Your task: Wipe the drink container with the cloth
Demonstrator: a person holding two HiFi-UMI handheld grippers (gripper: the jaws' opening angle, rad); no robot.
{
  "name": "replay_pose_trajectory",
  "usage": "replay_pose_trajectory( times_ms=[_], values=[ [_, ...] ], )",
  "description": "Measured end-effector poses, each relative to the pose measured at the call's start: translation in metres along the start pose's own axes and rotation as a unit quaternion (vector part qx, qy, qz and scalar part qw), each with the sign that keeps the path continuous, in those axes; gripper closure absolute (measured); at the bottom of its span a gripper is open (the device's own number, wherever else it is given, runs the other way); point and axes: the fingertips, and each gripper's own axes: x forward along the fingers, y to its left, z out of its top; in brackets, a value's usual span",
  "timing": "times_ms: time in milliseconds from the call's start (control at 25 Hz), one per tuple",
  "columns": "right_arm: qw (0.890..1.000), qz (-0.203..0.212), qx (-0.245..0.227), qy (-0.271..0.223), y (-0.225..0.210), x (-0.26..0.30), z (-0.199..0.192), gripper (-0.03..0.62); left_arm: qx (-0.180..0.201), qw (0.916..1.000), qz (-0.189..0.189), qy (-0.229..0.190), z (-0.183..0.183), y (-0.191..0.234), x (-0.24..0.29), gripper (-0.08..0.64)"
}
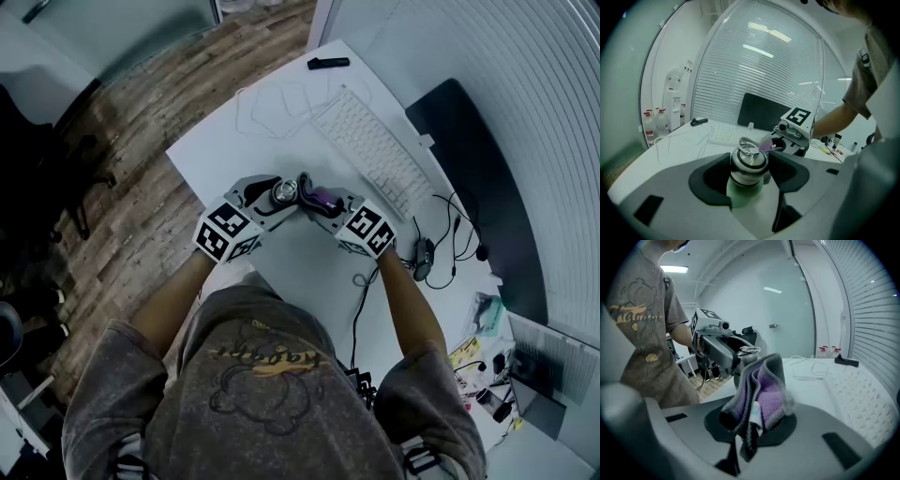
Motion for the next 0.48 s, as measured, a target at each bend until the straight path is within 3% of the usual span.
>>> replay_pose_trajectory(
  times_ms=[160,480],
  values=[
    [0.999,-0.031,0.026,-0.017,0.005,0.001,-0.001,0.541,0.002,1.0000,-0.003,0.004,-0.001,0.000,0.000,0.296],
    [0.996,-0.052,0.068,-0.039,0.025,0.004,-0.004,0.541,0.004,0.9999,-0.009,0.011,-0.001,0.000,0.001,0.295]
  ],
)
